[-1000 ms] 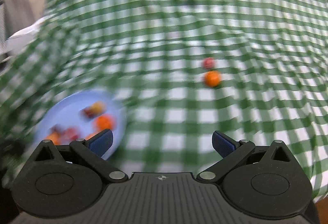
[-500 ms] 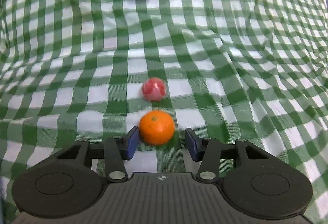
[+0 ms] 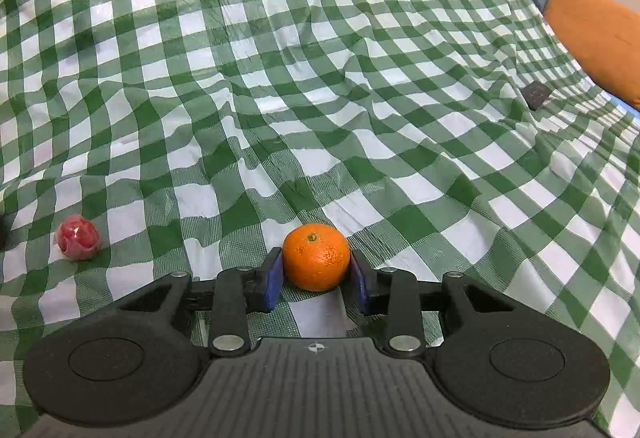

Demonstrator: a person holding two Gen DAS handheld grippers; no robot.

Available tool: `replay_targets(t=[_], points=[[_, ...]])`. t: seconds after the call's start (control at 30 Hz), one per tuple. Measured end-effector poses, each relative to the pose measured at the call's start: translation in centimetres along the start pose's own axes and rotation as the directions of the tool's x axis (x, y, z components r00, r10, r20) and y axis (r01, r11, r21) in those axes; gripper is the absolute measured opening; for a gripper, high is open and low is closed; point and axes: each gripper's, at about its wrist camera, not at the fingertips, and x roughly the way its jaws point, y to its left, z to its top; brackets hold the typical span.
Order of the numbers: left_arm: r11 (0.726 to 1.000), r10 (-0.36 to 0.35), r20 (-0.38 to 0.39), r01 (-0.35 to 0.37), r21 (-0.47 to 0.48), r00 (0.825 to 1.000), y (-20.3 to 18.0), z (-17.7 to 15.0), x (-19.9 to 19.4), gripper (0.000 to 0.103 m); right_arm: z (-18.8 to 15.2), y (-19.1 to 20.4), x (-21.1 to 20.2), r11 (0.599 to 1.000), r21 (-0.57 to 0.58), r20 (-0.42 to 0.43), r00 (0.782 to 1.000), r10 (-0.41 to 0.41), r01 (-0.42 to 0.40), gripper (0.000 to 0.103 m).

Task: Organize fruits
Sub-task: 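Grasp the red lychee with the left tool while the right tool grasps the mandarin, then carry the red lychee and mandarin over the blue plate and release them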

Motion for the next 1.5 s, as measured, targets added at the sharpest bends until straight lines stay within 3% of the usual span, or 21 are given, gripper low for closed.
replay_targets(t=[0.2,0.33,0.37,0.57,0.87,1.03,1.23,1.33,1.5], points=[[1.000,0.008,-0.031,-0.008,0.007,0.999,-1.5,0.9,3.9,0.094,0.0,-0.6,0.9,1.000,0.018,0.000,1.000,0.015,-0.015,0.037],[0.999,-0.041,-0.018,0.041,0.024,0.999,-1.8,0.9,4.3,0.053,0.1,-0.3,0.1,1.000,0.022,0.002,1.000,0.014,-0.014,0.037],[0.998,-0.048,-0.002,0.048,0.042,0.999,-2.1,0.8,4.0,0.033,0.1,-0.3,0.1,1.000,0.020,0.004,1.000,0.013,-0.013,0.037],[0.998,-0.019,0.004,0.019,0.059,1.000,-2.0,0.2,0.8,0.033,0.1,-0.2,-0.2,0.999,0.030,0.035,0.999,-0.018,0.017,0.037],[0.998,0.054,0.067,-0.055,0.020,0.996,1.7,-3.9,-11.8,0.033,1.6,-0.5,-4.7,0.996,0.017,0.164,0.983,-0.084,0.083,0.037],[0.995,0.084,0.085,-0.080,-0.052,0.993,4.6,-7.7,-18.4,0.033,2.3,-1.4,-12.2,0.998,-0.069,0.200,0.980,0.026,-0.013,0.037],[0.984,0.134,0.072,-0.124,-0.130,0.988,8.0,-13.0,-24.6,0.033,1.1,-2.3,-21.8,0.968,-0.166,0.123,0.970,0.207,-0.186,0.037],[0.973,0.155,0.053,-0.143,-0.180,0.987,9.7,-16.0,-27.0,0.033,0.2,-1.6,-25.9,0.942,-0.198,0.079,0.954,0.289,-0.269,0.037],[0.955,0.179,0.026,-0.168,-0.243,0.983,12.0,-21.0,-30.1,0.033,-1.5,0.9,-31.7,0.873,-0.236,-0.017,0.900,0.436,-0.427,0.037]])
